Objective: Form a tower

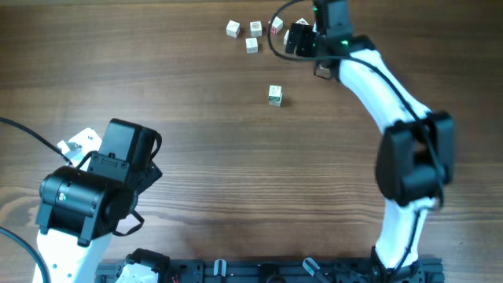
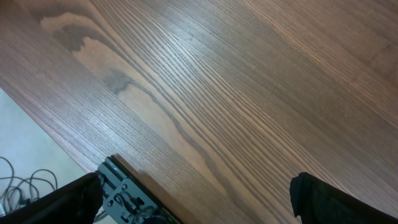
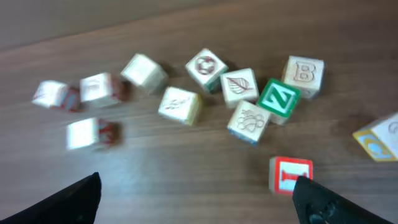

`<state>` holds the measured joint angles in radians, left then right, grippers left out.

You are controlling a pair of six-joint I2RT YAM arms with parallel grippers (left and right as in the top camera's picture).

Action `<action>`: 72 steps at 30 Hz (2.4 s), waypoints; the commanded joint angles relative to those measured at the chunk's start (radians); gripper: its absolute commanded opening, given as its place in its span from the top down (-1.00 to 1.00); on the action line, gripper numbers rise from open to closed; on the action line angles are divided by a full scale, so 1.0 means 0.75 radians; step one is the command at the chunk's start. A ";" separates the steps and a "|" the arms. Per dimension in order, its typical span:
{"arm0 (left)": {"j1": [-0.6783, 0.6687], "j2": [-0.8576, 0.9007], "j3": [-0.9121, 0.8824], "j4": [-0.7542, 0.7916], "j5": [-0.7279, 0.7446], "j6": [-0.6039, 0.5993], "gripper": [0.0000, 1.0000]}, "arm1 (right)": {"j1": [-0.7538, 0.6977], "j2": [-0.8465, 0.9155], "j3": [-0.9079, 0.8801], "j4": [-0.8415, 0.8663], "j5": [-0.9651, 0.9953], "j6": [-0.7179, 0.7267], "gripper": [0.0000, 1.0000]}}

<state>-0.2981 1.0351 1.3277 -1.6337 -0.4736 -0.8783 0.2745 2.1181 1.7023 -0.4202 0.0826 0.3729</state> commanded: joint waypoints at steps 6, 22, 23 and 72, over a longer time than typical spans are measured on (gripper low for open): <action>0.008 -0.005 0.000 -0.002 -0.003 -0.026 -1.00 | 0.007 0.315 0.200 0.074 0.245 0.216 -0.75; 0.008 -0.005 0.000 -0.002 -0.003 -0.026 -1.00 | -0.044 0.440 0.200 0.183 0.269 0.224 -0.10; 0.008 -0.005 0.000 -0.002 -0.003 -0.026 -1.00 | -0.044 0.440 0.200 0.191 0.269 0.219 0.03; 0.008 -0.005 0.000 -0.002 -0.003 -0.026 -1.00 | 0.357 -0.021 -0.080 -0.324 0.220 0.350 0.46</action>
<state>-0.2981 1.0351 1.3277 -1.6344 -0.4736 -0.8783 0.5434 2.0781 1.6424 -0.6575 0.2218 0.6277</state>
